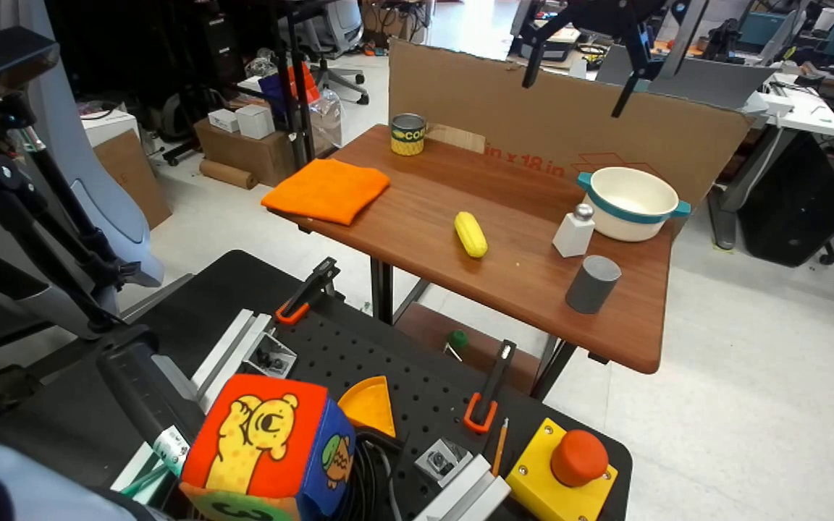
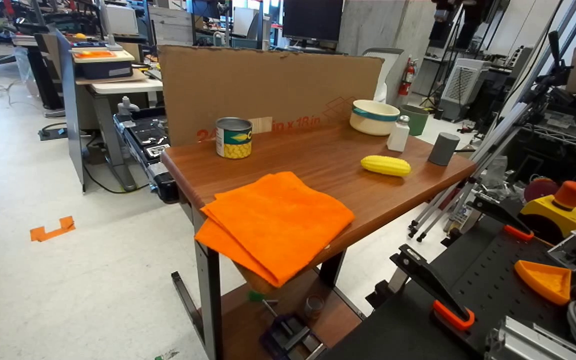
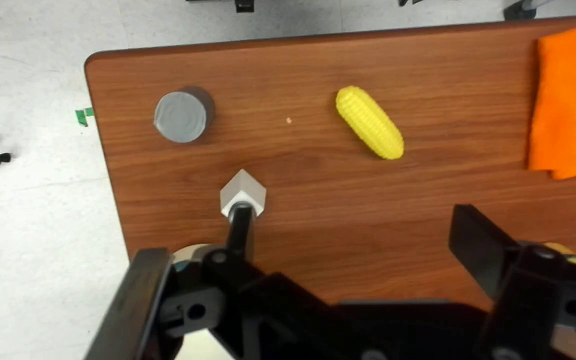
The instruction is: Pick up the salt cellar and put it in the pot
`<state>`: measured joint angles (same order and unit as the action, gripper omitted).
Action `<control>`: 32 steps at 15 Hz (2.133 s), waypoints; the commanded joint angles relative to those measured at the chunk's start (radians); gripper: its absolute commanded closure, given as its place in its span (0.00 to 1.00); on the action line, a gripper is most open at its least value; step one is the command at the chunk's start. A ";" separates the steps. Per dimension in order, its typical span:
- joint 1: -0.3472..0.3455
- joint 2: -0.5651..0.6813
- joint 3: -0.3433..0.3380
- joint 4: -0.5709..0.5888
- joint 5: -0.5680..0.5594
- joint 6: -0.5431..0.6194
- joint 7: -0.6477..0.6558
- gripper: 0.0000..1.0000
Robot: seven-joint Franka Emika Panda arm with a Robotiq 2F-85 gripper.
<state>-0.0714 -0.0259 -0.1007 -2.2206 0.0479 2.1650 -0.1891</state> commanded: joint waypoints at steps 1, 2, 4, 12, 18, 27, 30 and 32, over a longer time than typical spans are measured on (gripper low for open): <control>-0.027 0.130 -0.012 0.127 -0.018 0.021 0.001 0.00; -0.034 0.168 -0.015 0.155 -0.022 0.026 0.006 0.00; -0.044 0.229 -0.015 0.197 -0.040 0.026 0.012 0.00; -0.055 0.429 -0.011 0.281 -0.089 0.106 0.021 0.00; -0.039 0.529 -0.021 0.306 -0.147 0.162 0.053 0.00; -0.011 0.550 -0.022 0.276 -0.229 0.187 0.122 0.48; -0.010 0.535 -0.012 0.260 -0.220 0.193 0.117 0.67; -0.017 0.500 -0.001 0.226 -0.207 0.227 0.102 0.73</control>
<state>-0.0859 0.5210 -0.1127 -1.9371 -0.1541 2.3260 -0.0882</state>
